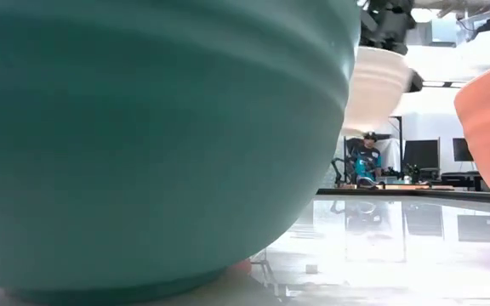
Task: Nest bowls inside each other
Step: Stack the white bowl on top of the pink bowl
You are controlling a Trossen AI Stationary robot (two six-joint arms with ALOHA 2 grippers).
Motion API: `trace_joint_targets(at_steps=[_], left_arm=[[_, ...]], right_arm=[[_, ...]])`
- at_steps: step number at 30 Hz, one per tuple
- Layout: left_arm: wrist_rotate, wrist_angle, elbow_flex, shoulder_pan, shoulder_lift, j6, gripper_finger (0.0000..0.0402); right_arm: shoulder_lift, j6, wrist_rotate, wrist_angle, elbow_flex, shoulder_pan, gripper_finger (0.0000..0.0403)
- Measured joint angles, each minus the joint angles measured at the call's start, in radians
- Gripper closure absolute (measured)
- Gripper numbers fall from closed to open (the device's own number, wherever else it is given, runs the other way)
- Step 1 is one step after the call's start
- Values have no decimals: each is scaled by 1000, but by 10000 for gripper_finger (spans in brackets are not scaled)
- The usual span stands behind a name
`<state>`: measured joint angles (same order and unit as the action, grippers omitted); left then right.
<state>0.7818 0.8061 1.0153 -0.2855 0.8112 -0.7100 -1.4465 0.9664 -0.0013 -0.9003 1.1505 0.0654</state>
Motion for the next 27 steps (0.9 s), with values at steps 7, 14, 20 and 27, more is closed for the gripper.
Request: trace_joint_targets(at_steps=[7, 14, 20, 27], left_arm=[[0, 0, 0, 0, 0, -7, 216], [0, -1, 0, 0, 0, -13, 216], [10, -1, 0, 0, 0, -33, 216], [12, -2, 0, 0, 0, -56, 216]], right_arm=[[0, -106, 0, -13, 112, -93, 396], [0, -200, -1, 27, 200, -159, 396], [-19, -258, -2, 29, 275, -214, 396], [-153, -344, -23, 46, 416, -252, 396]])
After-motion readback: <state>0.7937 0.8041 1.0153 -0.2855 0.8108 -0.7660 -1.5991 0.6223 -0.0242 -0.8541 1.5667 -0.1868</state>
